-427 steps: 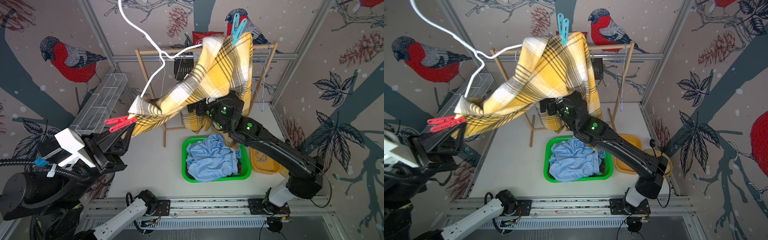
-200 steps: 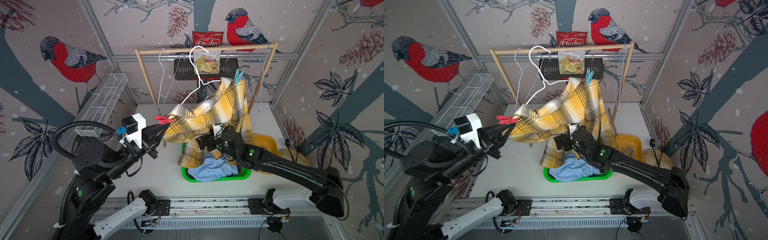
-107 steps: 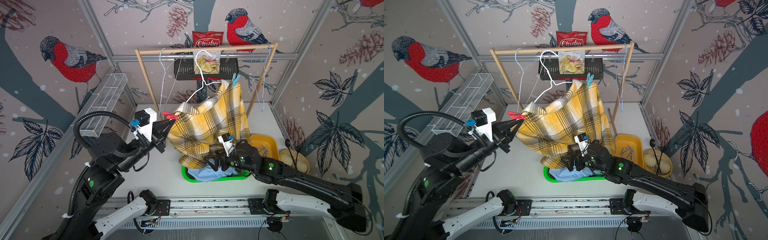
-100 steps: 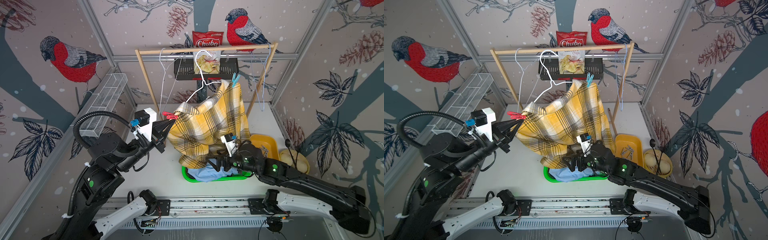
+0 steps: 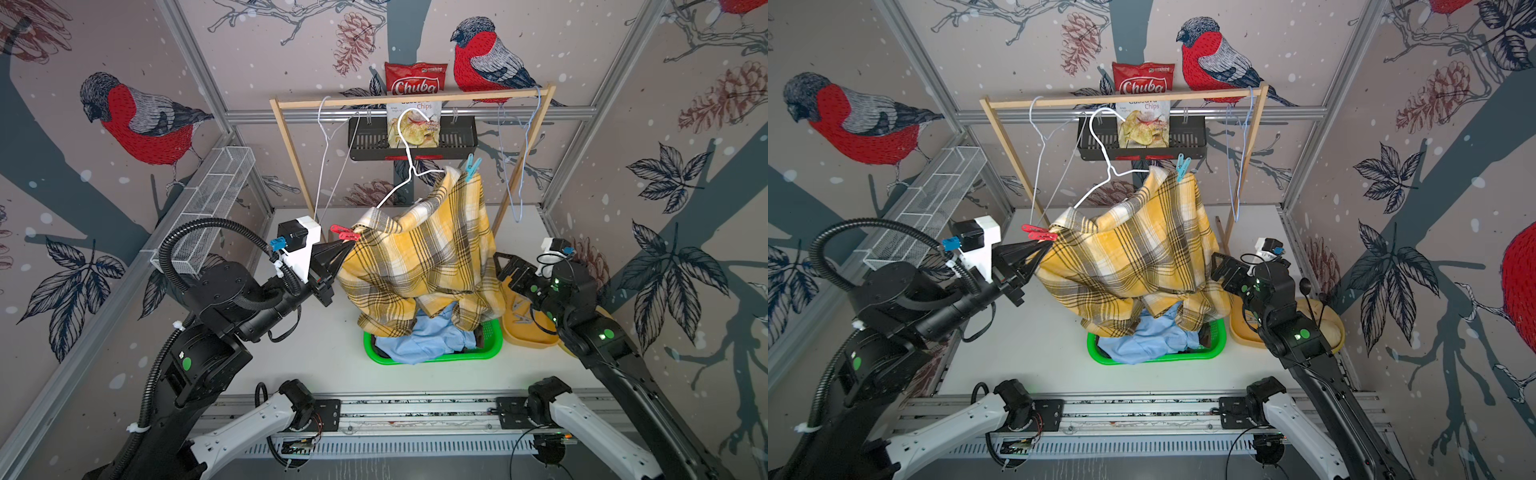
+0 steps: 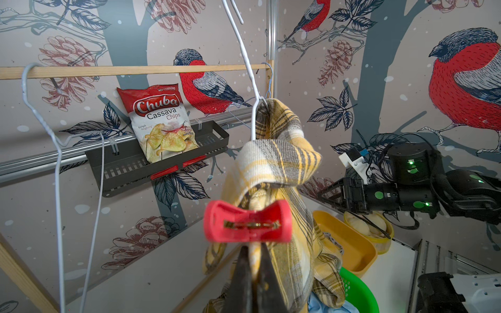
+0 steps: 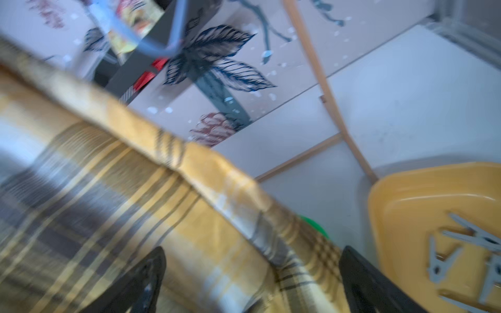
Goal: Remove the clothespins securing long-sleeve shirts to the hanger
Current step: Place the long-sleeve shirt at the bin.
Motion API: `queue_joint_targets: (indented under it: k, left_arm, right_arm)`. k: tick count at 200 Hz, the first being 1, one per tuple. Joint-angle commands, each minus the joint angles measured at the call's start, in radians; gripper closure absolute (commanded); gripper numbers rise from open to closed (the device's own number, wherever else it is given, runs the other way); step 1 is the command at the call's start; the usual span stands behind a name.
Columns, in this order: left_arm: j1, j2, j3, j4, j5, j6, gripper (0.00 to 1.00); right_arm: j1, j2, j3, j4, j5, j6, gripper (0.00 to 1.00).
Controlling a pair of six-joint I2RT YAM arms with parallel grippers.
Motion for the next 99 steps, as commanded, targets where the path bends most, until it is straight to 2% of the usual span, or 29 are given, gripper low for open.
queue_joint_targets:
  k: [1,17,45,63,99]
  left_arm:
    - [-0.001,-0.004,0.015,0.031,0.003,0.012,1.0]
    - [-0.001,-0.011,0.016,0.033,0.015,0.012,1.0]
    - [-0.001,-0.017,0.035,0.022,0.043,0.011,1.0]
    - [-0.001,-0.021,0.055,0.01,0.073,0.008,1.0]
    - [-0.001,-0.034,0.065,-0.011,0.119,0.003,1.0]
  right_arm:
    - [-0.109,0.027,-0.045,0.027,-0.065,0.029,0.0]
    - [-0.148,0.06,-0.079,0.077,-0.075,0.034,0.0]
    - [-0.123,0.143,-0.114,0.19,-0.128,0.037,0.01]
    - [-0.06,0.197,-0.095,0.22,-0.123,0.035,0.02]
    - [0.143,0.276,-0.053,0.25,-0.104,0.054,0.03]
